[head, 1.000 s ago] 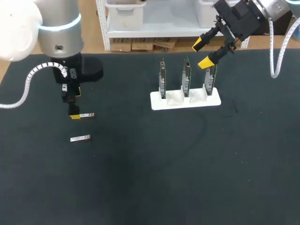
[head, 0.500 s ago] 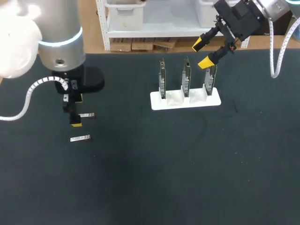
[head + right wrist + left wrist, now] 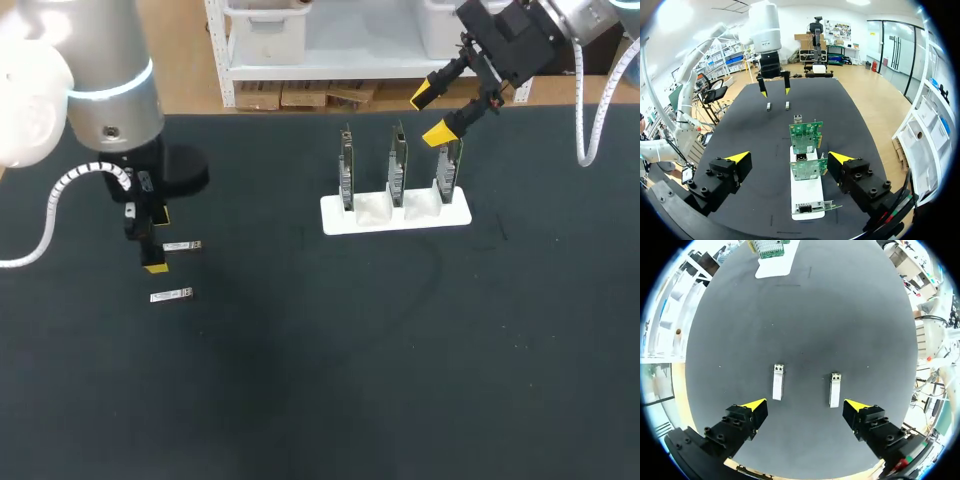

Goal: Pick up the optical module with the left hand, and insert it into the network port with the right hand.

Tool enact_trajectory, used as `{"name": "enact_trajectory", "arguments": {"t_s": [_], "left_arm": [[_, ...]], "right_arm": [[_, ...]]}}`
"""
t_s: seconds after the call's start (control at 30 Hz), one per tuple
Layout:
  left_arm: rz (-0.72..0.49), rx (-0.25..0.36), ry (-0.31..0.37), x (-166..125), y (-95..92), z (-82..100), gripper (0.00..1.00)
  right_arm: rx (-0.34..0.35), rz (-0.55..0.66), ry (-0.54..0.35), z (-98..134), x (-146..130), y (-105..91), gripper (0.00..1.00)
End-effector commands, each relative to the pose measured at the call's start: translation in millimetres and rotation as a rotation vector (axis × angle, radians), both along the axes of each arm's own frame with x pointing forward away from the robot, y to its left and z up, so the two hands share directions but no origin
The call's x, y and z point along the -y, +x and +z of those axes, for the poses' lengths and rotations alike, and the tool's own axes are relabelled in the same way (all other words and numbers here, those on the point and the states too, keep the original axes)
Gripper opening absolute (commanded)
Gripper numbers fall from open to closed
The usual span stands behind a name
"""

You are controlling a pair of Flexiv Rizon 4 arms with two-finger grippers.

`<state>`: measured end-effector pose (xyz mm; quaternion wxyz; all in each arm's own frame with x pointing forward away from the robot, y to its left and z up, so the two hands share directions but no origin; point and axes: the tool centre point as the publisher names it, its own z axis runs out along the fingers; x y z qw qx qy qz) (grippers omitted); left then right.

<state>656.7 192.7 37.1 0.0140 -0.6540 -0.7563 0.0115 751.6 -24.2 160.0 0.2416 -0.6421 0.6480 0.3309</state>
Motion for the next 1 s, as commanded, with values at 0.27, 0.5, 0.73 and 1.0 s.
{"name": "enact_trajectory", "arguments": {"t_s": [0.27,0.5,0.73,1.0], "left_arm": [[0.007,-0.004,-0.009,-0.5,12.0,-14.7,1.00],[0.014,0.011,-0.018,-0.5,21.8,-22.2,1.00],[0.018,0.013,-0.023,0.4,28.5,-27.6,1.00],[0.025,0.011,-0.026,-1.4,32.4,-32.4,1.00]], "right_arm": [[0.003,-0.004,0.000,0.2,0.2,-2.2,1.00],[0.003,-0.004,0.000,0.2,0.2,-2.2,1.00],[0.003,-0.004,0.000,0.2,0.2,-2.2,1.00],[0.003,-0.004,0.000,0.2,0.2,-2.2,1.00]]}}
